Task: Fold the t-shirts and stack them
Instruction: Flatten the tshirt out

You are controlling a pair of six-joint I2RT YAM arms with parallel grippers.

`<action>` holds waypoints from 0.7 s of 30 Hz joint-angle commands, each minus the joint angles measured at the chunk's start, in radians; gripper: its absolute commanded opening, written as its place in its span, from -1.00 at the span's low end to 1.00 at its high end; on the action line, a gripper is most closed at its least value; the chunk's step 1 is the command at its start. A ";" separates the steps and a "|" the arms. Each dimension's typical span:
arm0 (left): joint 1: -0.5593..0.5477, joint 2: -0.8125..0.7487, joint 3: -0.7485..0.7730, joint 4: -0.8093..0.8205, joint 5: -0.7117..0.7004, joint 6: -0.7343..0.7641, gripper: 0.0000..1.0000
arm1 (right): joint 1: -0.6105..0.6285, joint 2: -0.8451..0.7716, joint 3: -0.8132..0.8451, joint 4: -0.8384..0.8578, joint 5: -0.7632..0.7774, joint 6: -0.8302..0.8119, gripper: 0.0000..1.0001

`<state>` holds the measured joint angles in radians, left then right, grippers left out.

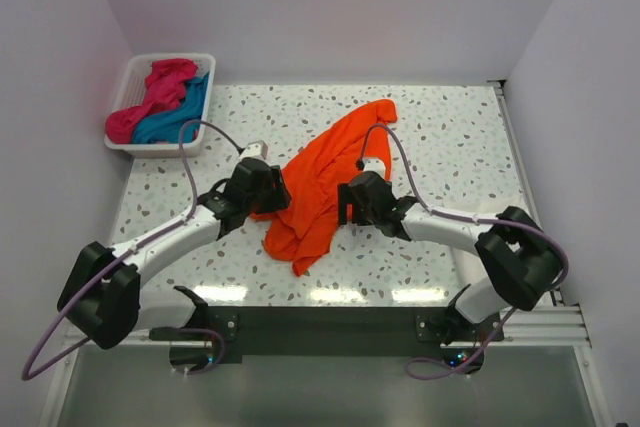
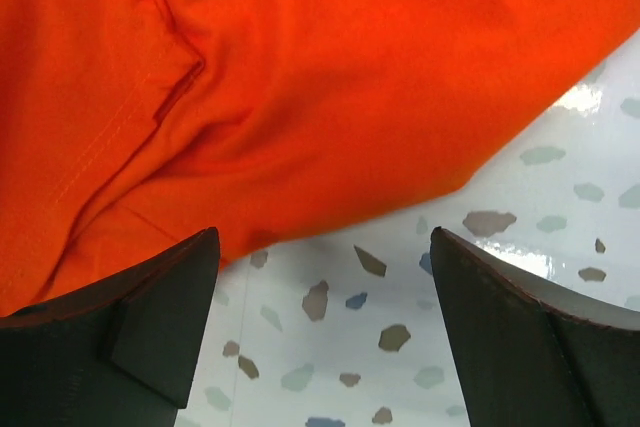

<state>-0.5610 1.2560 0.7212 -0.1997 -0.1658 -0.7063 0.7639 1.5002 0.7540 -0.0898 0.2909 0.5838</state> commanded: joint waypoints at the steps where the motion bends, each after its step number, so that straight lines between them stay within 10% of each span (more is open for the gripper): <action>1: -0.034 0.017 0.011 0.049 0.029 0.001 0.25 | -0.030 0.049 0.060 0.087 0.090 0.013 0.74; 14: -0.091 0.082 -0.032 0.065 -0.003 -0.042 0.21 | -0.086 0.230 0.142 0.122 0.053 0.053 0.47; 21: -0.094 0.147 -0.032 0.092 -0.014 -0.033 0.04 | -0.089 0.186 0.130 0.094 0.086 0.047 -0.06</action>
<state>-0.6491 1.3796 0.6891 -0.1696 -0.1581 -0.7265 0.6792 1.7126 0.8799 -0.0120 0.3260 0.6147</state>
